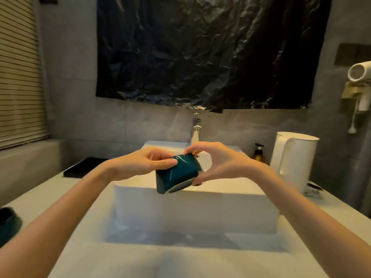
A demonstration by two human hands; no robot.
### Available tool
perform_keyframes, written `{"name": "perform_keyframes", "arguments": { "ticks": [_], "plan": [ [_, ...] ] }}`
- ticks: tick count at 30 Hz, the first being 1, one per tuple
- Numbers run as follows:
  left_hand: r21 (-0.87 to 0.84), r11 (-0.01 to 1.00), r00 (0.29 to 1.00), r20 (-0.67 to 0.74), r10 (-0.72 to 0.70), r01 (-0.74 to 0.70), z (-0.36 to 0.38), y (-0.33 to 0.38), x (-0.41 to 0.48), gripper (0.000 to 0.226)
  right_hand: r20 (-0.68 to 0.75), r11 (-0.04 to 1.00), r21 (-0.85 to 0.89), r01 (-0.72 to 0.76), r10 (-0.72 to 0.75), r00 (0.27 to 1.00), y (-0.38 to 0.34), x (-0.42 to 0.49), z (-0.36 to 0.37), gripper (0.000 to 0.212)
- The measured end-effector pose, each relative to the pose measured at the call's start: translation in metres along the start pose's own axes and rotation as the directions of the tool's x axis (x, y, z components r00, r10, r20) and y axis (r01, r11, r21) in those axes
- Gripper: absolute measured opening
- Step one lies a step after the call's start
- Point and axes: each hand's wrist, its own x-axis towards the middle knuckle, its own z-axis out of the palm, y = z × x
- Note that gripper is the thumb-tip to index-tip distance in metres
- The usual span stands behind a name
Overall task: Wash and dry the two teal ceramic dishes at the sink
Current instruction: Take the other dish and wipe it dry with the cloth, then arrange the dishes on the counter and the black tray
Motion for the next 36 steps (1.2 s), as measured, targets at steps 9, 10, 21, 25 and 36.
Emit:
{"name": "perform_keyframes", "arguments": {
  "ticks": [9, 10, 21, 25, 36],
  "plan": [
    [0.377, 0.91, 0.951, -0.305, -0.051, 0.169, -0.054, -0.028, -0.116, 0.013, -0.162, 0.858, -0.346, 0.38, -0.454, 0.876, -0.078, 0.088, 0.083, 0.046],
    [0.413, 0.889, 0.937, -0.347, -0.049, 0.199, -0.057, -0.035, -0.128, 0.015, -0.172, 0.841, -0.364, 0.4, -0.483, 0.858, -0.085, 0.097, 0.094, 0.046],
    [0.682, 0.544, 0.829, -0.557, -0.047, 0.489, -0.044, -0.124, -0.206, 0.023, -0.061, 0.771, -0.427, 0.473, -0.546, 0.835, -0.109, 0.139, 0.212, 0.041],
    [0.707, 0.496, 0.838, -0.539, -0.082, 0.504, -0.033, -0.149, -0.21, 0.026, 0.002, 0.773, -0.425, 0.471, -0.52, 0.854, -0.106, 0.14, 0.236, 0.034],
    [0.65, 0.568, 0.838, -0.528, -0.141, 0.505, -0.019, -0.179, -0.212, 0.028, 0.126, 0.767, -0.425, 0.48, -0.475, 0.871, -0.094, 0.141, 0.262, 0.026]
  ]
}}
